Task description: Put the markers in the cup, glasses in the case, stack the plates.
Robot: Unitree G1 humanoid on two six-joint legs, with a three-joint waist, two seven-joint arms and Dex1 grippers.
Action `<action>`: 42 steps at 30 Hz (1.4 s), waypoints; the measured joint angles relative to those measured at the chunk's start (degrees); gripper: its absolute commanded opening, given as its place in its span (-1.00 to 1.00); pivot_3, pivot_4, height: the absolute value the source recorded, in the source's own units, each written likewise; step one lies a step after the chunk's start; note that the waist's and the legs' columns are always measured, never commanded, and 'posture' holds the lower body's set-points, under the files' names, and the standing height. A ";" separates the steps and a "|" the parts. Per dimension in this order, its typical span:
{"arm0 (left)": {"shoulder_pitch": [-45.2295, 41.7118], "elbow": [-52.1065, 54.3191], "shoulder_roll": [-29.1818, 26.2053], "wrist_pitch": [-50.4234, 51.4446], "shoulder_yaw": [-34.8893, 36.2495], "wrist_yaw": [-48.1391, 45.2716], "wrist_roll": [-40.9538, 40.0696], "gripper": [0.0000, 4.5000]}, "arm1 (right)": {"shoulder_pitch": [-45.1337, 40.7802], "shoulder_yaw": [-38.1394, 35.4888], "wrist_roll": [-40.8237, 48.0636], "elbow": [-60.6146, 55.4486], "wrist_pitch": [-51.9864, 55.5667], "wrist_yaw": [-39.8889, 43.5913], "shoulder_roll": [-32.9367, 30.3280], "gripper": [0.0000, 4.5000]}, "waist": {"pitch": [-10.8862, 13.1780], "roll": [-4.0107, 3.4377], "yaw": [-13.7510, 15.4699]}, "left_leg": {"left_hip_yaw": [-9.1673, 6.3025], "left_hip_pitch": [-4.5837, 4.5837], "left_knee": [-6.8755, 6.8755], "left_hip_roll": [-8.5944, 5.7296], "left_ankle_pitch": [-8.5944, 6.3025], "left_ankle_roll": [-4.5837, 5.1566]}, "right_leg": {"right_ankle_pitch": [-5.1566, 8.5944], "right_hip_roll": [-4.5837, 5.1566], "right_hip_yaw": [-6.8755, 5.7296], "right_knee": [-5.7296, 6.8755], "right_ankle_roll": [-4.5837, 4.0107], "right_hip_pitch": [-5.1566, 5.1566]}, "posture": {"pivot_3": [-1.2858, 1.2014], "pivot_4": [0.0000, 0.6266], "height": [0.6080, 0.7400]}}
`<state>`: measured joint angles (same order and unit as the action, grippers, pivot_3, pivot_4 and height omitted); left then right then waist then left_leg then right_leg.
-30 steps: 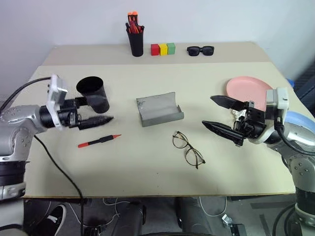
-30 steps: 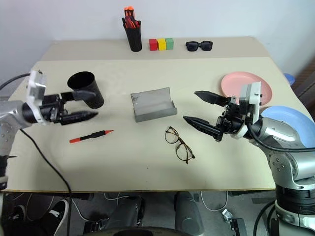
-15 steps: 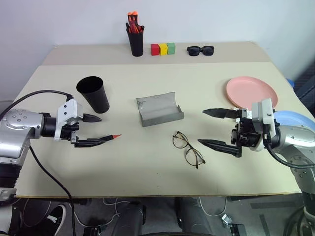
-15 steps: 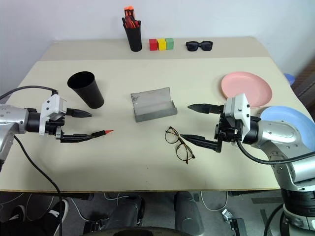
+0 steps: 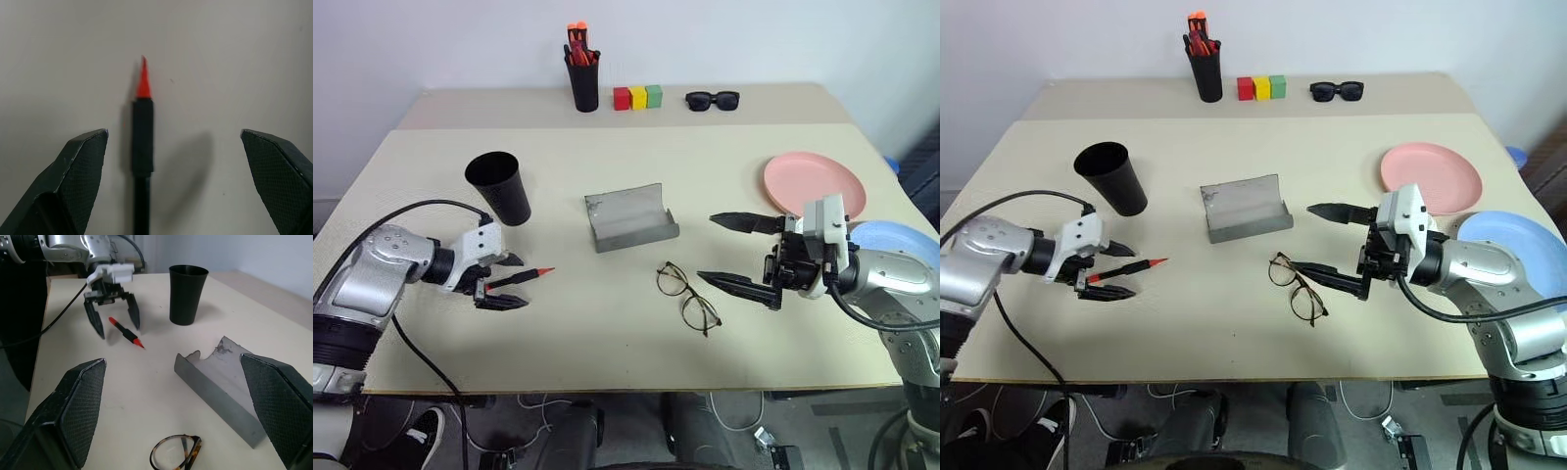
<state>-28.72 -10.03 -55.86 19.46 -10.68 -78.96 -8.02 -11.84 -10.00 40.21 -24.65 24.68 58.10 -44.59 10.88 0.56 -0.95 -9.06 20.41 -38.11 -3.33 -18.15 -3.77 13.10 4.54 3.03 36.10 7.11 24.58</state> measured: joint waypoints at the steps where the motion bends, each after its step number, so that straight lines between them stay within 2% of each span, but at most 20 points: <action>1: -1.76 -0.15 -0.14 0.66 -0.56 -0.09 0.81 0.98 | 0.05 -0.06 0.07 -0.03 0.09 -0.06 -0.02 1.00 | 0.00 0.01 0.00 | 0.00 0.00 0.00 0.00 0.00 0.00 | 0.00 0.00 0.00 0.01 0.00 0.00 | 0.03 -0.52 1.00; 4: -8.52 -1.59 0.00 1.64 -2.31 -0.35 3.93 0.98 | 0.32 -0.30 0.59 -0.18 0.82 -0.48 -0.08 1.00 | 0.00 0.01 0.19 | 0.00 0.00 -0.02 -0.02 0.00 0.00 | 0.00 0.01 0.00 -0.01 0.00 -0.03 | 0.03 -0.52 1.00; 8: -13.04 -2.49 1.55 5.54 -4.85 -2.31 5.14 0.98 | 0.37 -0.36 0.99 -0.51 1.76 -1.34 -0.10 1.00 | 0.00 0.01 -0.10 | 0.01 0.00 -0.01 -0.03 -0.01 0.02 | 0.00 0.01 0.00 -0.01 0.01 -0.02 | 0.03 -0.52 1.00; 16: -15.13 -2.27 0.63 11.12 -10.45 -6.65 8.45 0.98 | 0.13 -0.45 1.13 -0.51 2.61 -1.65 -0.72 1.00 | 0.02 0.03 -0.18 | 0.01 0.01 -0.02 -0.01 -0.02 0.03 | 0.01 -0.02 0.01 0.02 0.01 0.00 | 0.03 -0.52 1.00; 24: -17.11 -5.49 1.29 8.20 -13.33 -7.12 13.30 0.98 | 0.22 -0.54 1.10 -0.51 2.57 -1.75 -0.72 1.00 | 0.02 0.03 -0.04 | 0.01 0.02 -0.02 -0.02 -0.02 0.03 | 0.01 -0.01 0.01 0.02 0.01 0.00 | 0.03 -0.52 1.00; 33: -19.93 -7.58 4.75 8.15 -14.22 -8.94 14.96 0.98 | 0.20 -0.54 1.09 -0.47 2.53 -1.78 -0.71 1.00 | 0.02 0.03 -0.05 | 0.01 0.02 -0.03 -0.02 -0.02 0.03 | 0.01 0.00 0.00 0.02 0.01 0.00 | 0.03 -0.52 1.00; 42: -18.92 -6.43 4.14 7.76 -15.25 -9.85 16.34 0.98 | 0.55 -0.67 1.08 -0.47 2.49 -2.01 -0.71 1.00 | 0.02 0.03 -0.09 | 0.00 0.02 -0.04 -0.02 -0.02 0.03 | 0.01 -0.01 0.01 0.03 0.01 0.00 | 0.03 -0.52 1.00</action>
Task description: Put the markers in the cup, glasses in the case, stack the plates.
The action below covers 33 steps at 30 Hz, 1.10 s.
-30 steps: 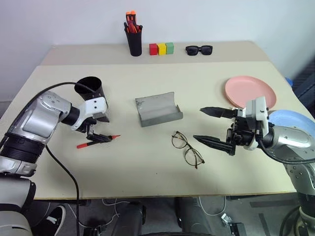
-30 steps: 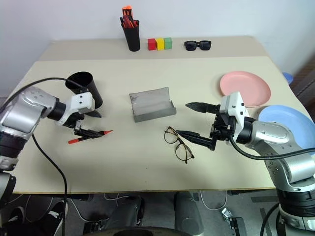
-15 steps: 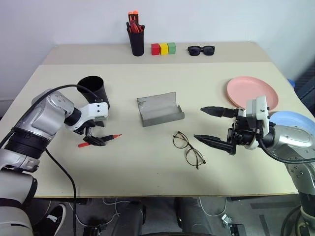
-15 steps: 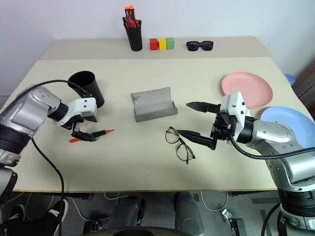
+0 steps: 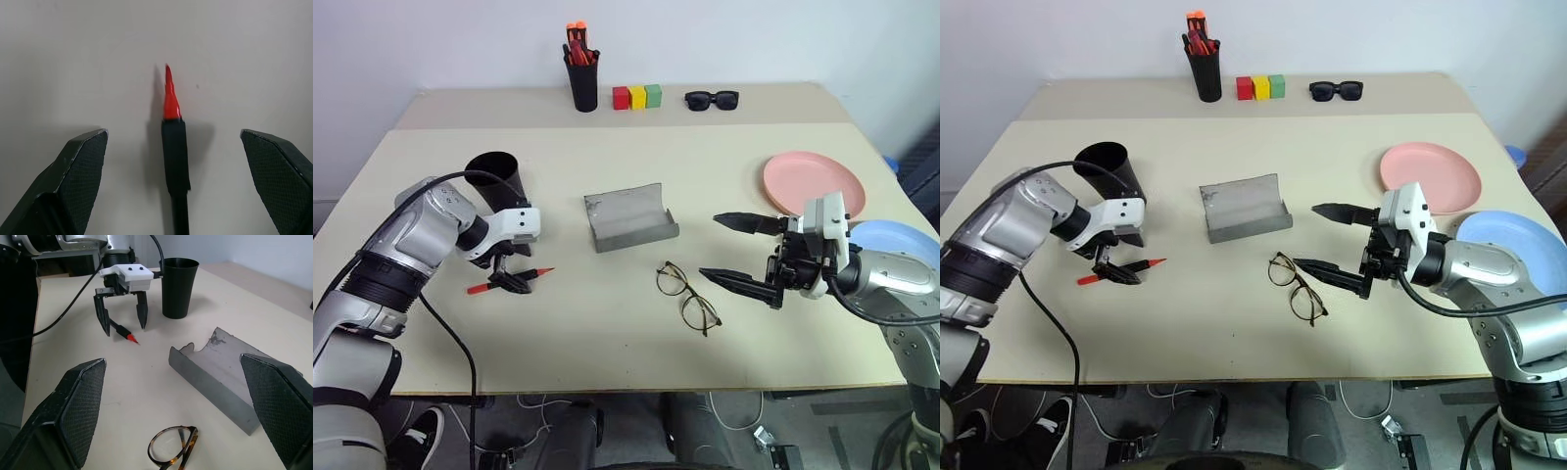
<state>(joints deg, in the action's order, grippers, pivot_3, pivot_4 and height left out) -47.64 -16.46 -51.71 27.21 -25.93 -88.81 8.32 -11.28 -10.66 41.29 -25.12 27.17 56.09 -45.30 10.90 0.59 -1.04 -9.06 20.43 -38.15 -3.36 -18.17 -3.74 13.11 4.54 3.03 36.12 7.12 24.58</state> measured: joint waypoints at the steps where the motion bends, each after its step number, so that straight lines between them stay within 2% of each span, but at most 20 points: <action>1: -0.01 -0.03 -0.14 -0.15 0.00 -0.04 0.19 0.98 | 0.00 0.00 0.00 0.00 -0.01 -0.01 0.00 1.00 | 0.00 0.00 0.00 | 0.00 0.00 0.00 0.00 0.00 0.00 | 0.00 0.00 0.00 0.00 0.00 0.00 | 0.03 -0.52 1.00; 6: 0.02 -0.30 -0.13 -0.28 -0.10 -0.65 1.05 0.01 | -0.08 0.00 -0.01 0.13 -0.05 -0.19 0.09 1.00 | 0.00 0.00 0.02 | 0.00 0.00 0.00 0.00 0.00 0.00 | 0.00 0.00 0.00 0.00 0.00 0.00 | 0.03 -0.52 1.00; 10: 1.39 0.47 -0.19 -1.00 -0.04 -1.04 1.14 -0.87 | -0.16 0.00 -0.02 0.18 -0.06 -0.36 0.09 1.00 | 0.00 0.00 -0.08 | 0.00 -0.01 0.00 0.00 0.00 0.00 | 0.00 0.00 0.00 0.00 0.00 0.00 | 0.03 -0.52 1.00; 20: 1.54 0.79 -0.62 -1.85 -0.04 -1.07 1.99 -0.87 | -0.30 -0.06 -0.18 0.54 -0.14 -0.41 0.09 1.00 | 0.00 0.00 0.01 | 0.00 -0.01 0.00 0.00 0.00 0.00 | 0.00 0.00 0.00 0.01 0.00 0.00 | 0.03 -0.52 1.00; 22: 1.50 0.80 -0.61 -1.44 -0.04 -1.30 2.17 -0.97 | -0.45 -0.06 -0.32 0.56 -0.18 -0.45 0.09 1.00 | 0.00 0.00 -0.03 | 0.00 -0.01 0.00 0.00 0.00 0.00 | 0.00 0.00 0.00 0.01 0.00 0.00 | 0.03 -0.52 1.00; 25: 1.17 0.82 -0.35 0.62 0.02 -2.16 1.46 -1.00 | -0.50 -0.06 -0.47 0.56 -0.37 -0.48 0.09 1.00 | 0.00 0.00 -0.03 | 0.00 0.00 0.00 0.00 0.00 0.00 | 0.00 0.00 0.00 0.01 0.00 0.00 | 0.03 -0.52 1.00; 28: 0.12 1.57 0.97 2.30 0.92 -2.57 -1.09 -1.00 | -0.52 -0.10 -0.49 0.57 -0.54 -0.48 0.09 1.00 | 0.00 0.01 0.13 | -0.01 0.02 -0.04 0.00 0.00 0.00 | 0.00 0.00 0.00 0.01 0.00 0.00 | 0.03 -0.52 1.00; 33: -4.26 5.02 4.73 7.67 6.45 -3.12 -11.67 -1.00 | -0.75 -0.18 -0.57 0.78 -1.08 -0.47 0.09 1.00 | 0.02 0.04 0.10 | -0.02 0.02 -0.06 -0.01 0.00 0.00 | 0.00 0.02 -0.01 0.02 0.00 0.00 | 0.03 -0.52 1.00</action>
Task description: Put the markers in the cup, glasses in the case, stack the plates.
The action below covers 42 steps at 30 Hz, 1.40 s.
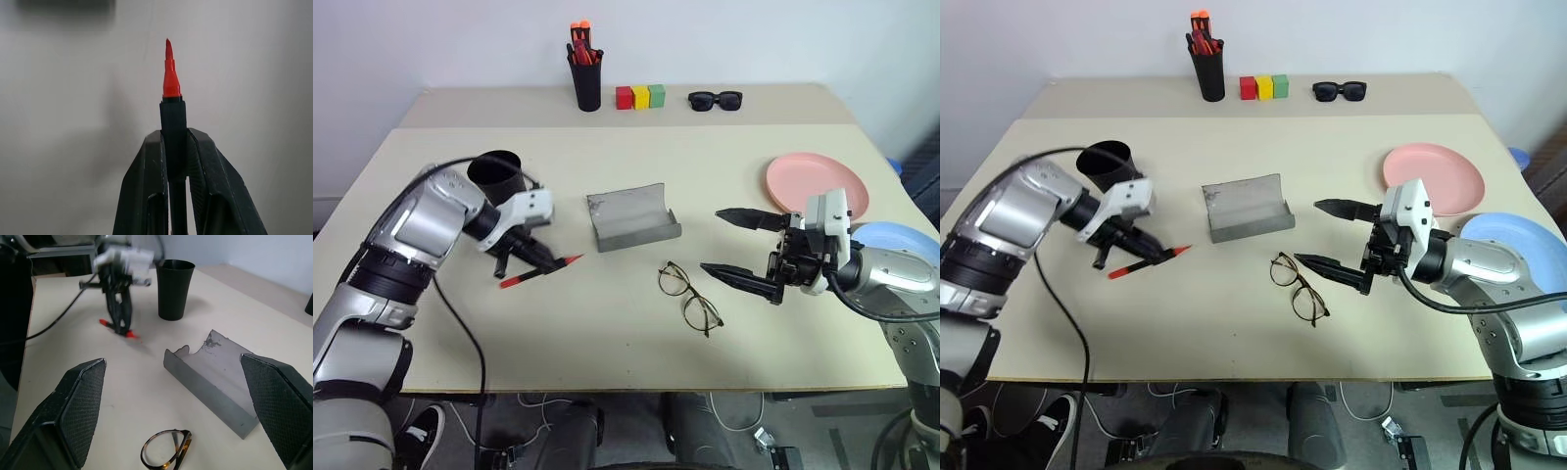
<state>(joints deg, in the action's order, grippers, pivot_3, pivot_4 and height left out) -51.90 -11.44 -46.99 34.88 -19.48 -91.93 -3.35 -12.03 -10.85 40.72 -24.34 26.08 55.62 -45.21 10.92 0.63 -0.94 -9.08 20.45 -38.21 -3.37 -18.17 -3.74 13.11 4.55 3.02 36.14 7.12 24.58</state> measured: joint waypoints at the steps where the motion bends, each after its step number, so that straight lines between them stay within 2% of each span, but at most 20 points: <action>1: -0.90 0.02 0.32 -0.04 1.11 0.44 -0.94 -1.00 | -0.06 0.00 -0.01 0.04 -0.13 0.00 0.00 1.00 | 0.00 0.00 -0.05 | 0.00 0.00 0.01 0.00 0.00 0.00 | 0.00 -0.01 0.00 0.00 0.00 0.00 | 0.03 -0.52 1.00; 5: -2.89 -2.07 2.73 -4.97 5.97 4.78 -3.33 -1.00 | -0.03 -0.24 -0.08 1.14 -0.32 -0.01 0.00 1.00 | -0.01 -0.02 -0.33 | 0.01 -0.06 0.03 0.02 0.00 0.00 | 0.00 -0.01 0.01 0.01 0.00 0.00 | 0.03 -0.52 1.00; 10: -9.07 -13.56 9.40 -17.10 11.69 17.33 -3.41 -1.00 | -0.81 -0.14 -0.46 1.66 -0.78 0.01 0.17 1.00 | 0.02 0.04 0.31 | -0.01 0.03 -0.05 -0.05 0.01 -0.03 | -0.01 0.06 0.00 -0.02 0.01 0.00 | 0.03 -0.52 1.00; 15: -14.22 -19.97 11.92 -24.15 17.03 24.87 -4.31 -1.00 | -1.48 -0.09 -1.12 2.21 -1.05 0.02 0.29 1.00 | 0.01 0.03 0.03 | 0.00 0.01 0.01 -0.05 0.01 -0.02 | -0.01 0.07 0.01 -0.05 0.02 0.03 | 0.03 -0.52 1.00; 19: -15.44 -24.43 12.21 -26.61 19.58 28.52 -4.95 -1.00 | -1.66 -0.09 -1.22 2.51 -1.14 -0.12 0.85 1.00 | 0.01 0.03 -0.09 | 0.00 -0.01 0.00 -0.05 0.02 -0.03 | -0.01 0.06 0.01 0.00 0.02 0.03 | 0.03 -0.52 1.00; 27: -15.50 -26.33 7.91 -26.11 27.71 30.49 -10.29 -1.00 | -2.35 -0.10 -2.38 4.44 -2.16 -1.54 2.10 1.00 | 0.01 0.03 -0.07 | -0.01 0.01 0.00 -0.05 0.02 -0.03 | -0.01 0.06 0.01 0.00 0.02 0.05 | 0.03 -0.52 1.00; 31: -12.35 -23.41 5.55 -25.32 31.56 31.47 -12.96 -1.00 | -2.47 -0.05 -2.49 4.68 -2.84 -1.28 2.42 1.00 | 0.00 0.02 -0.17 | -0.01 -0.03 0.00 -0.04 0.02 -0.03 | -0.01 0.06 0.01 0.03 0.02 0.04 | 0.03 -0.52 1.00; 35: -4.26 -19.86 3.09 -25.44 32.98 32.49 -13.62 -1.00 | -3.30 0.27 -3.21 6.25 -3.06 -1.14 2.54 1.00 | 0.00 0.01 -0.27 | 0.00 -0.06 0.02 -0.04 0.02 -0.04 | -0.02 0.06 0.03 0.05 0.01 0.05 | 0.03 -0.52 1.00; 39: 2.13 -19.62 3.10 -25.36 36.16 34.73 -15.28 -1.00 | -4.46 0.27 -3.46 7.14 -3.31 -0.96 2.64 1.00 | 0.00 0.02 -0.01 | -0.02 0.01 0.00 -0.03 0.03 -0.05 | -0.02 0.05 0.01 0.04 0.01 0.07 | 0.03 -0.52 1.00; 42: 3.86 -19.93 3.66 -26.49 39.83 37.23 -17.51 -1.00 | -5.00 0.28 -3.46 8.09 -3.36 -0.55 2.96 1.00 | -0.01 0.03 0.22 | -0.02 0.01 0.00 -0.04 0.03 -0.06 | -0.02 0.07 0.01 0.03 0.01 0.06 | 0.03 -0.52 1.00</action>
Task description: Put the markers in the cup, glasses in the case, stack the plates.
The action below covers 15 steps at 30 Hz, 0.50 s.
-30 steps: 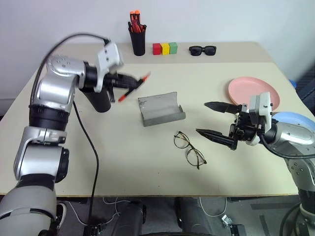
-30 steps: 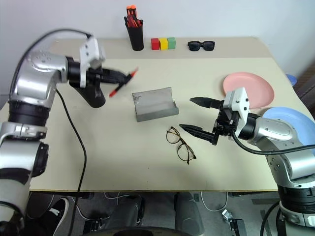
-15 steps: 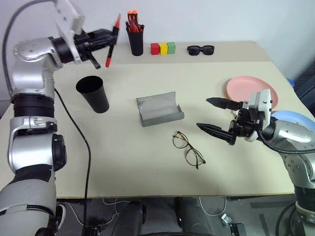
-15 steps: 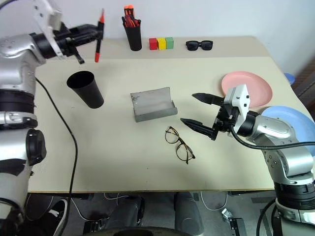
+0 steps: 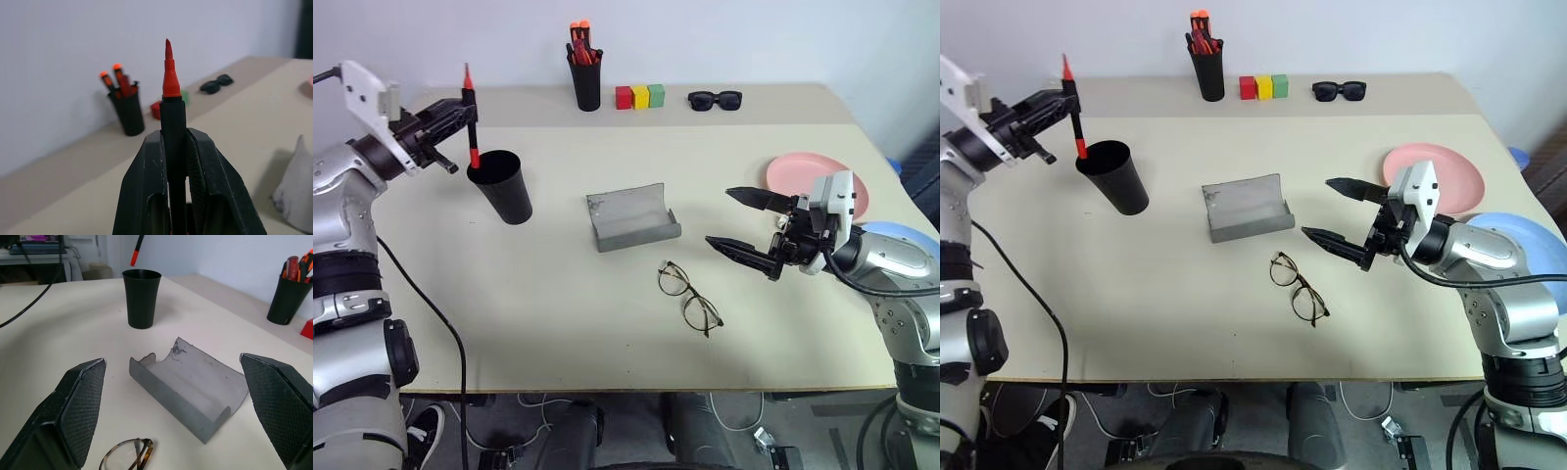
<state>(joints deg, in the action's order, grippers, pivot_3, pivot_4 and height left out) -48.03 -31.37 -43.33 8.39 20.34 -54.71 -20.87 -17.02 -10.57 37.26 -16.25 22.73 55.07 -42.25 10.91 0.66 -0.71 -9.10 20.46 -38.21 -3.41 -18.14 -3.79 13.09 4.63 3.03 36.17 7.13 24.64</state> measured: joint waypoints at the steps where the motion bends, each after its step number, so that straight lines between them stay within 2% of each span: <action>1: 0.11 -0.20 0.51 -0.74 1.20 0.70 -0.80 -1.00 | -0.10 0.00 0.00 0.24 0.00 0.09 0.10 1.00 | 0.00 0.01 0.07 | -0.01 0.00 0.00 0.00 0.00 0.00 | 0.00 0.00 0.00 0.00 0.00 -0.01 | 0.03 -0.52 1.00; 8: 1.02 -1.70 2.96 -5.38 2.33 2.49 -2.40 -1.00 | -1.15 0.00 -0.02 0.69 0.00 0.44 0.70 1.00 | -0.01 0.00 -0.16 | 0.00 -0.04 0.01 0.00 0.00 0.00 | 0.00 -0.01 0.00 0.01 0.00 -0.01 | 0.03 -0.52 1.00; 15: 3.45 -4.05 5.27 -5.57 3.00 3.97 -3.58 -1.00 | -0.71 -0.02 -0.02 0.39 0.02 0.39 0.69 1.00 | -0.01 0.01 -0.20 | 0.00 -0.02 0.01 0.01 0.00 0.00 | 0.00 -0.01 0.00 0.00 0.00 0.00 | 0.03 -0.52 1.00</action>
<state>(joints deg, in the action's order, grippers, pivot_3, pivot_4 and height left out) -44.59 -35.42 -38.05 2.81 23.34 -50.73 -24.45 -17.74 -10.59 37.24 -15.86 22.75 55.46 -41.57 10.90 0.67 -0.91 -9.10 20.45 -38.20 -3.40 -18.14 -3.80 13.08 4.61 3.04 36.17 7.12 24.64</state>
